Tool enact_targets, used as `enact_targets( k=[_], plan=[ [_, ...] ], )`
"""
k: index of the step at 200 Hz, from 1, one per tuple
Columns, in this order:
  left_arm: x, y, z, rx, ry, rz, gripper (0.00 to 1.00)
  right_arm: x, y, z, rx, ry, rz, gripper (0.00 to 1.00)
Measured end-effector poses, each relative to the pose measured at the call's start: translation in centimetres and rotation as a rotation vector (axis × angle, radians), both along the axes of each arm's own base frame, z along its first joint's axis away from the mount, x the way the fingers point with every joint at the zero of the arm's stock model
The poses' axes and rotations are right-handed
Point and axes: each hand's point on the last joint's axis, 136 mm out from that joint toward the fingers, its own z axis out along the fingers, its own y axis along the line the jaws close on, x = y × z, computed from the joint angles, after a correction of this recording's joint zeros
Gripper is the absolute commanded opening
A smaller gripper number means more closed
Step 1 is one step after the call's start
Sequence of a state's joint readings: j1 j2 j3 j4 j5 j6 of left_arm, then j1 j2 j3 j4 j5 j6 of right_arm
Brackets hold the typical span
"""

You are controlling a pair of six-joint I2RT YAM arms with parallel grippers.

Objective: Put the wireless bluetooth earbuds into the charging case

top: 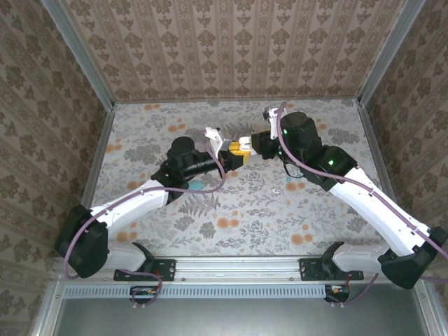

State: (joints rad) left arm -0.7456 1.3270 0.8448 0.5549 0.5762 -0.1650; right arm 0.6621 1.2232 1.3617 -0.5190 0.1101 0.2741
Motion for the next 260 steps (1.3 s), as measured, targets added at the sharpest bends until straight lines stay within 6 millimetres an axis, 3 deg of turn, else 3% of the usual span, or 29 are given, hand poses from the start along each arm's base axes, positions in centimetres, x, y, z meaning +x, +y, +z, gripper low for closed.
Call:
enact_targets(
  k=[162, 260],
  plan=[
    [0.6, 0.2, 0.3, -0.019, 0.021, 0.033, 0.21, 0.5, 0.7, -1.5, -0.077, -0.036, 0.019, 0.27],
    [0.7, 0.2, 0.4, -0.023, 0.03, 0.043, 0.21, 0.0, 1.2, -1.9, -0.091, -0.06, 0.07, 0.38]
  ],
)
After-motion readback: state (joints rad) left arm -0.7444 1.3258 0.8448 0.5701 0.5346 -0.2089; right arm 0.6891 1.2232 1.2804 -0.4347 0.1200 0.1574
